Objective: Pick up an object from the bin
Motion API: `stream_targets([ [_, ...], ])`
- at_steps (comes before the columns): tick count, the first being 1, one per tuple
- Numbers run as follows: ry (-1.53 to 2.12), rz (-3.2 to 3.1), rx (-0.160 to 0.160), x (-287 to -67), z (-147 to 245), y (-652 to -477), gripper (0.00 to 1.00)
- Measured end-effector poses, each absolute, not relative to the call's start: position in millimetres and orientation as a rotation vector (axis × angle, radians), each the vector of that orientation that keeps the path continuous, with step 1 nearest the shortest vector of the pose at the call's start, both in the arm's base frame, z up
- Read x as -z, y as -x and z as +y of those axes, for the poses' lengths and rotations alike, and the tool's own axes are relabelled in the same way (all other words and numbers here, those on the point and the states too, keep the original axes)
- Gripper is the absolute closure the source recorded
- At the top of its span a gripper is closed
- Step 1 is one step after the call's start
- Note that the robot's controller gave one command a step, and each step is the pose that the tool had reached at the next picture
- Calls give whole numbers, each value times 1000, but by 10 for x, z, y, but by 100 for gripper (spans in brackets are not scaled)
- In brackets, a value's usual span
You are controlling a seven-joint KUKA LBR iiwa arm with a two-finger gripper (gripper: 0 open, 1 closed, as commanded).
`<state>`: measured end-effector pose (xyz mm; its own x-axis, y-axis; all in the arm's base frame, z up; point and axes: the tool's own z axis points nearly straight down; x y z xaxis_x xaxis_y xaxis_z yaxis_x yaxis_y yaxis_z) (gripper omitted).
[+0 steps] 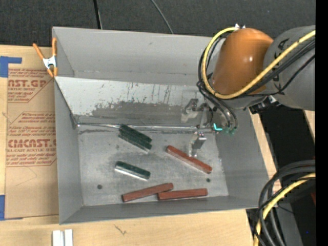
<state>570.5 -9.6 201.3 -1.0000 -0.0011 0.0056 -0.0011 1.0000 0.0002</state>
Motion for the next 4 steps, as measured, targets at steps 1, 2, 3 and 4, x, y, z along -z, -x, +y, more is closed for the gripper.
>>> stream_targets([
  [1, -2, -3144, 0, -2056, -96, -5722, 0],
  [2, 125, -3145, 2, -1515, -270, -5681, 0],
  [3, 304, -3127, 2, -1497, -624, -5651, 0],
  [4, 158, -3139, -1, -1326, -511, -5667, 0],
])
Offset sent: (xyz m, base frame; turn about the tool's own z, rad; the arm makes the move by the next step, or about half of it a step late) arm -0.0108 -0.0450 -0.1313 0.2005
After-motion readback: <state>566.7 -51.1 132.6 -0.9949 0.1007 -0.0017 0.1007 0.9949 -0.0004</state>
